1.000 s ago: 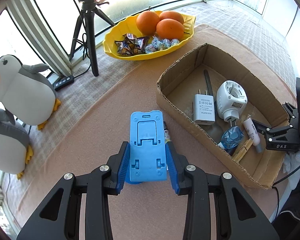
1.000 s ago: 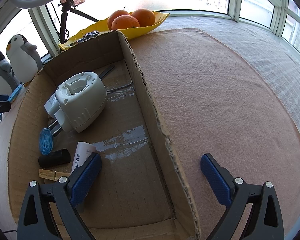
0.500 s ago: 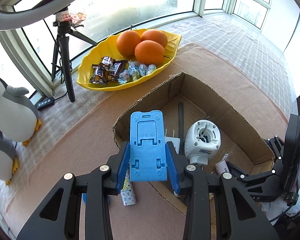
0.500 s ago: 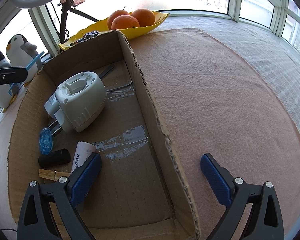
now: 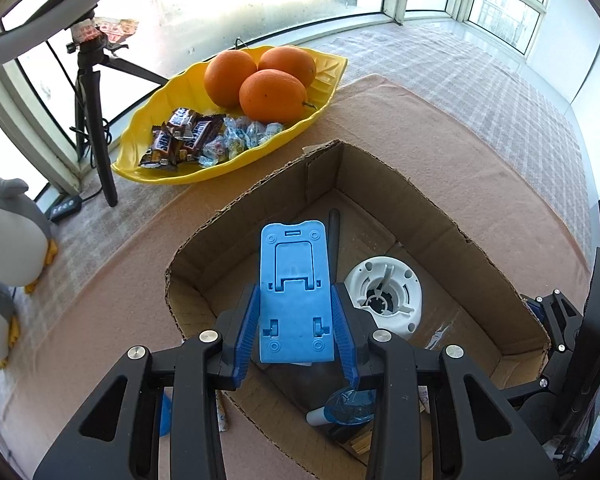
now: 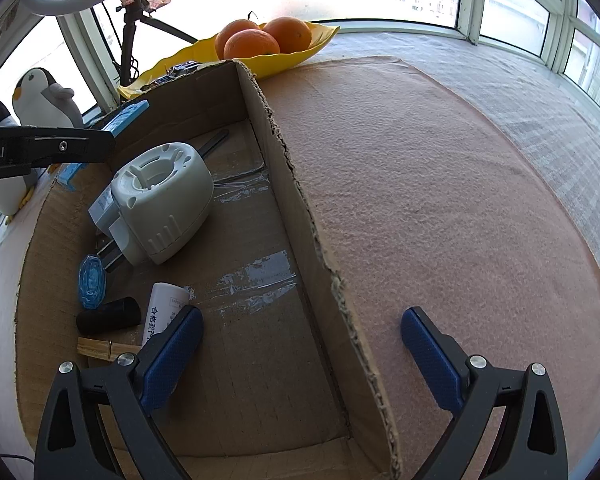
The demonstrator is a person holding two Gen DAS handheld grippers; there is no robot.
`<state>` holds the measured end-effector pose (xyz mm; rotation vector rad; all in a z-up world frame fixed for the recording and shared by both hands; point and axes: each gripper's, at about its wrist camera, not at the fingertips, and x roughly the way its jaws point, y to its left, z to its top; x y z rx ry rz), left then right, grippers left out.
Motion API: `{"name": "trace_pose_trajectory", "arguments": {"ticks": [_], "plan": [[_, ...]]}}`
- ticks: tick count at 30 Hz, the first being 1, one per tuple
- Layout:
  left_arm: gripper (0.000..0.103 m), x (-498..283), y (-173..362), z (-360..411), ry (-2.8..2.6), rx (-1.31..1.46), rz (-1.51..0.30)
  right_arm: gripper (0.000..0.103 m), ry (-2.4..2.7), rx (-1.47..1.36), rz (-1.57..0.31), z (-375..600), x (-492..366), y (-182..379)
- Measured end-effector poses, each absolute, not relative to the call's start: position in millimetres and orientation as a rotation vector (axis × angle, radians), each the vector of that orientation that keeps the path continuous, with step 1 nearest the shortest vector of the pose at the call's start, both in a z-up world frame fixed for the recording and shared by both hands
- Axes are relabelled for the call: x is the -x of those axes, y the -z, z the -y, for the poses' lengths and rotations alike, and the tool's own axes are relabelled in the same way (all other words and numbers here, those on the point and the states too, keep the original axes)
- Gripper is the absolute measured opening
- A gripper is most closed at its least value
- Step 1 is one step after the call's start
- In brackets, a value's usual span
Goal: Organize rigid objects
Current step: 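Lower the phone stand into the box and open the left gripper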
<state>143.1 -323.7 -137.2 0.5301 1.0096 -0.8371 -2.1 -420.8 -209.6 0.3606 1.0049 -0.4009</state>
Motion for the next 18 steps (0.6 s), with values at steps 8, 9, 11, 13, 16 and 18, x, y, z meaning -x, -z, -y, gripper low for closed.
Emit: {"name": "trace_pose_trajectory", "arguments": {"ticks": [8,9,11,13,16,18], "plan": [[0.051,-147.2,135.9,321.0,0.839,-0.513,-1.012,0.098,0.401,-0.360,-1.005,421.3,2.7,210.1],[0.057,-147.0,134.8,320.7,0.840,-0.512,-1.006,0.098,0.401,-0.361,-1.005,421.7,2.8,210.4],[0.062,-146.7,133.8,321.1,0.845,-0.512,-1.006,0.098,0.401,-0.361,-1.005,421.7,2.7,210.3],[0.062,-146.3,133.6,320.9,0.847,-0.510,-1.006,0.098,0.401,-0.360,-1.005,421.7,2.8,210.4],[0.062,-146.0,134.0,321.0,0.847,-0.510,-1.009,0.098,0.401,-0.360,-1.006,421.6,2.9,210.4],[0.062,-145.4,133.8,320.9,0.846,-0.509,-1.008,0.098,0.401,-0.360,-1.005,421.6,2.9,210.4]]}}
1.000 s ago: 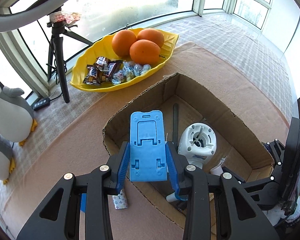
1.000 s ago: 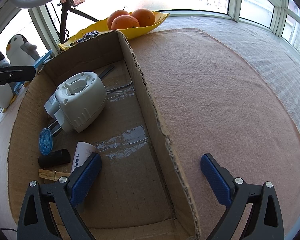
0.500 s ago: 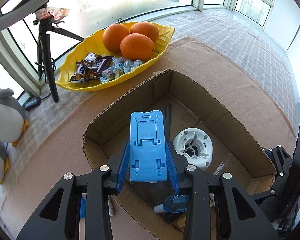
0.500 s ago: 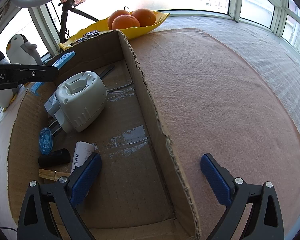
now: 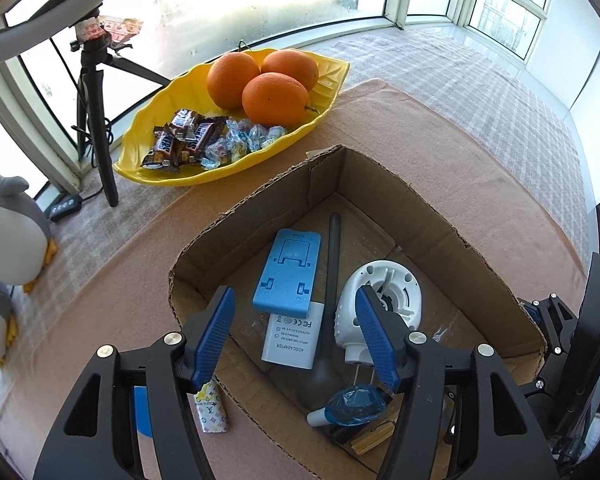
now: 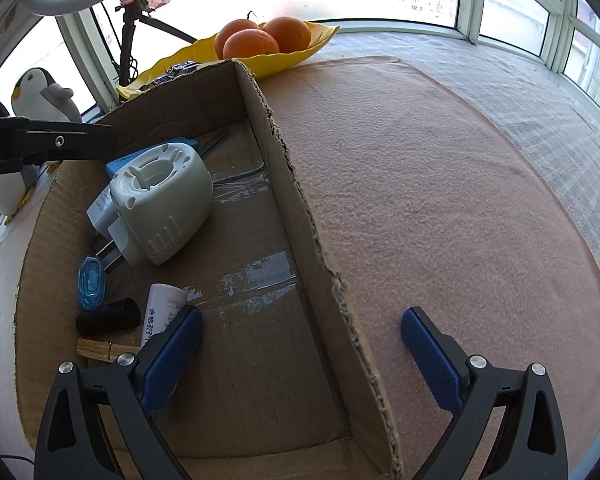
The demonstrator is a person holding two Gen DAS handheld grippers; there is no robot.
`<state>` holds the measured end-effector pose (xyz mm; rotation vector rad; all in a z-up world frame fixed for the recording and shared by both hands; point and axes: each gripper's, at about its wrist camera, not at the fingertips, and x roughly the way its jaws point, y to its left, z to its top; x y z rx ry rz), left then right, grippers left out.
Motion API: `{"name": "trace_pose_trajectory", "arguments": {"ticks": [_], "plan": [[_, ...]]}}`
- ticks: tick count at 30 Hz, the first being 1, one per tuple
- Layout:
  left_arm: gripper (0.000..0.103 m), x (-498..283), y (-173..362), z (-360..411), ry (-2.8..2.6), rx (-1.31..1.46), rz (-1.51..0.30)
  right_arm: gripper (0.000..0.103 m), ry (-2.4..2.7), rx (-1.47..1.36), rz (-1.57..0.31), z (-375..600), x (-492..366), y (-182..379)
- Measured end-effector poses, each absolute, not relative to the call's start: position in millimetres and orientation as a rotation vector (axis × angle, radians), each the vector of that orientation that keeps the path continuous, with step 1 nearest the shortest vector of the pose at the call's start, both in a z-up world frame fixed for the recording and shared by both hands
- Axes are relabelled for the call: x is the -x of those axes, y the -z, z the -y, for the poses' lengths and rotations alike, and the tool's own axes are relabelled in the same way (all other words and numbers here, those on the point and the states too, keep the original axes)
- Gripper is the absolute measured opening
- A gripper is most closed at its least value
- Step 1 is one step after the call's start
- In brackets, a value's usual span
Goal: Organize rigid objects
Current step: 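Lower the phone stand into the box and open the left gripper, then move the left gripper to the blue round lid and grasp it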
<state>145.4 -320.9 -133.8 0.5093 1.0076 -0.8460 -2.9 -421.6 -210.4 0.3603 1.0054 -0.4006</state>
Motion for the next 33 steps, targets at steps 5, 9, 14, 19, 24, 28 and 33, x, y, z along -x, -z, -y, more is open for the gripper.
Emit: {"name": "trace_pose_trajectory", "arguments": {"ticks": [5,9,14,19,24,28,33], "plan": [[0.062,-147.1,129.2,313.4,0.851,-0.501,-1.001,0.098,0.401,-0.361,-1.005,421.5,2.9,210.4],[0.062,-153.7,119.9,295.5,0.839,-0.482,-0.983,0.098,0.401,-0.361,-1.005,421.5,3.0,210.4],[0.062,-169.1,111.0,261.5,0.791,-0.457,-0.971,0.098,0.401,-0.361,-1.005,421.7,2.4,210.7],[0.062,-185.7,112.1,224.3,0.729,-0.423,-0.987,0.098,0.403,-0.362,-1.006,421.6,2.2,210.7],[0.062,-196.0,121.7,190.7,0.680,-0.401,-1.010,0.098,0.401,-0.360,-1.006,421.5,2.0,211.0],[0.062,-196.9,134.0,172.4,0.654,-0.389,-1.033,0.098,0.401,-0.360,-1.006,421.5,2.2,211.0],[0.062,-191.1,149.6,159.5,0.639,-0.375,-1.057,0.098,0.401,-0.360,-1.007,421.4,2.3,211.0]]}}
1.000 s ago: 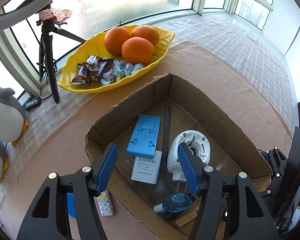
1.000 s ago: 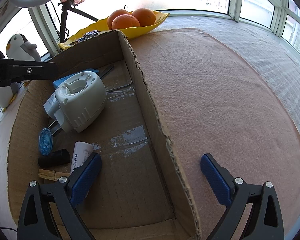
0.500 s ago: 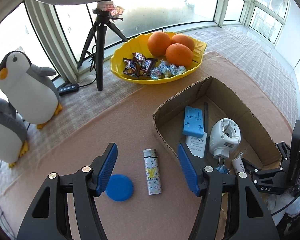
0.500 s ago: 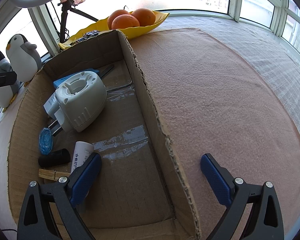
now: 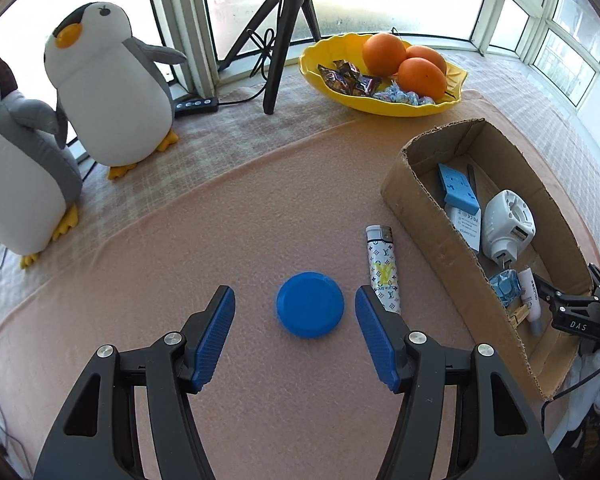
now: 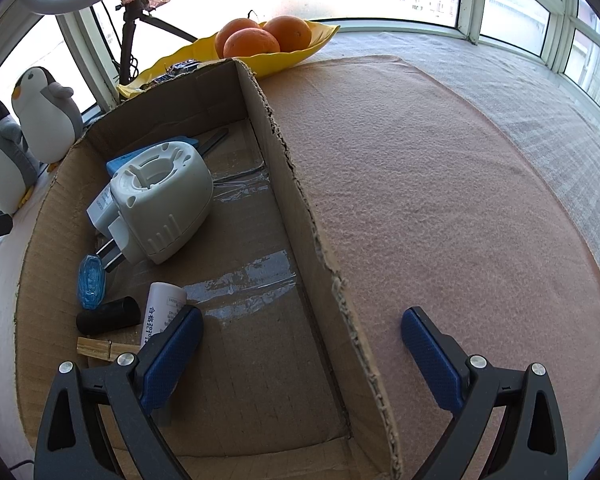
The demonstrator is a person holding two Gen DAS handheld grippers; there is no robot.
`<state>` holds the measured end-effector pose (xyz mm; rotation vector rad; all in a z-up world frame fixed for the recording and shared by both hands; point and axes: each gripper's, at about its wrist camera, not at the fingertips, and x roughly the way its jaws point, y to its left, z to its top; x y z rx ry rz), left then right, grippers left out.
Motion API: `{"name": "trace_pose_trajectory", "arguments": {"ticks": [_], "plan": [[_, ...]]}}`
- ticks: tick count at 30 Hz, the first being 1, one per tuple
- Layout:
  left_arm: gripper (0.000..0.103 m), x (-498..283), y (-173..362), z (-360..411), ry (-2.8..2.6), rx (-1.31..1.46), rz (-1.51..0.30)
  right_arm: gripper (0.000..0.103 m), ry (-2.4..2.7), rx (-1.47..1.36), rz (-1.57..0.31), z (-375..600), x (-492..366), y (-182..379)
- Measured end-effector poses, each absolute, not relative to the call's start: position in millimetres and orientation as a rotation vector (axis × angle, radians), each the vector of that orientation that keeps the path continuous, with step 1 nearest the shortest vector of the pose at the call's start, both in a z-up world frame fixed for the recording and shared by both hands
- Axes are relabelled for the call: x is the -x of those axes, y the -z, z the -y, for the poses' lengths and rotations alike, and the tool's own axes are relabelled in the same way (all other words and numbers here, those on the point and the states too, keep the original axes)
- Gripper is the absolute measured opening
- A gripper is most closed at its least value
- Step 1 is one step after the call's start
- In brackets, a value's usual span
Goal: Organize rigid objects
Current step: 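Move the left gripper to the blue round lid and grasp it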
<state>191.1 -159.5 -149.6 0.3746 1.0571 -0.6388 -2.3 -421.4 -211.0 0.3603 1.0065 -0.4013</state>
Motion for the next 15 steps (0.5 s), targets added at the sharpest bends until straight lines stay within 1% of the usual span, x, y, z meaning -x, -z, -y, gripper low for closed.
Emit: {"name": "trace_pose_trajectory", "arguments": {"ticks": [15], "plan": [[0.062,-175.9,183.9,164.8,0.628,-0.371,-1.087,0.099,0.402,-0.361,-1.008,420.4,1.9,212.3]]}}
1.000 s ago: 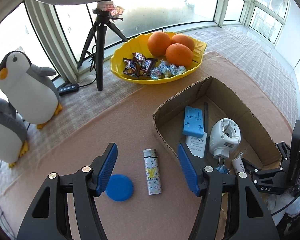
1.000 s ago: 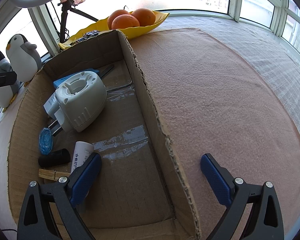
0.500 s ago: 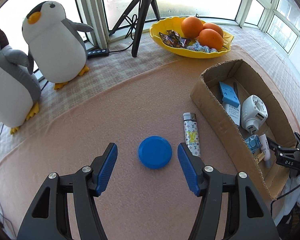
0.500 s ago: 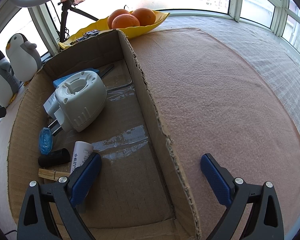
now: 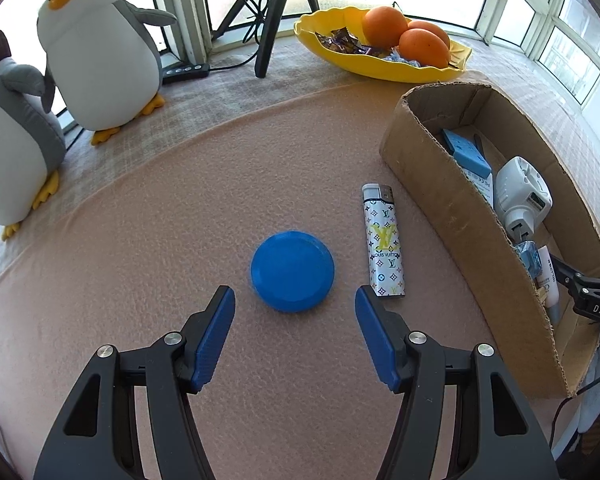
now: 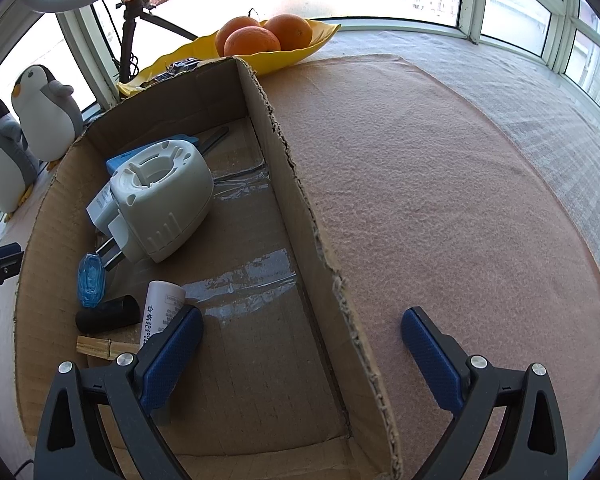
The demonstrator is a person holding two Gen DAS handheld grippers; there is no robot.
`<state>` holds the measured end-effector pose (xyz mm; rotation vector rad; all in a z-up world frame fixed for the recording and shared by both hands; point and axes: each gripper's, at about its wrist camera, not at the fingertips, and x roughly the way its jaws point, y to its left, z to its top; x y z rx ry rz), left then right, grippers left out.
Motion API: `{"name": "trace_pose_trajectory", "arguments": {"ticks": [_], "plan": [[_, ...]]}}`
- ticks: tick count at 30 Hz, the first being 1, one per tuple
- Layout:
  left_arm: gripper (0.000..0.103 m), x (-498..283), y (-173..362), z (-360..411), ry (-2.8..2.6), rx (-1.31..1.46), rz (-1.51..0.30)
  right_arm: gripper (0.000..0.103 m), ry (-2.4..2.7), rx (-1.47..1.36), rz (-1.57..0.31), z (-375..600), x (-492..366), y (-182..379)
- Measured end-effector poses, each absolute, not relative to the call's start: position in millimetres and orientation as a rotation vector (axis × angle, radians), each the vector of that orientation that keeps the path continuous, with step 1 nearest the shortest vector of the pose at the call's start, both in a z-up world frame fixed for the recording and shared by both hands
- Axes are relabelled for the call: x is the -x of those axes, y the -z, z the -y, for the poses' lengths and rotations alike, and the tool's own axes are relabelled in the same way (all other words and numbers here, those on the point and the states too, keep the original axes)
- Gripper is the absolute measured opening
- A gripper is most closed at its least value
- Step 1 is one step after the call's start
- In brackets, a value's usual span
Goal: Organize rigid objects
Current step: 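Move the left gripper to the blue round lid and grasp it, then carry the blue round lid with the left gripper over the box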
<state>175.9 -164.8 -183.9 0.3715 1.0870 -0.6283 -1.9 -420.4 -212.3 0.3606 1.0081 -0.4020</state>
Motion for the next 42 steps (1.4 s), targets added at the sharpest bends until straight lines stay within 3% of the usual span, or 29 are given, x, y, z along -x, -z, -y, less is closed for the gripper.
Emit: {"name": "trace_pose_trajectory", "arguments": {"ticks": [23,30,42], "plan": [[0.062,-186.8,204.1,176.3,0.588,-0.405,-1.098,0.099,0.402,-0.361,-1.009,420.6,1.3,211.9],[0.048,-187.7,203.2,175.3,0.593,-0.373,-1.110,0.099,0.402,-0.360,-1.009,420.7,1.3,211.8],[0.048,-180.7,199.7,168.9,0.596,-0.362,-1.108,0.099,0.402,-0.360,-1.009,420.8,1.1,211.6]]}}
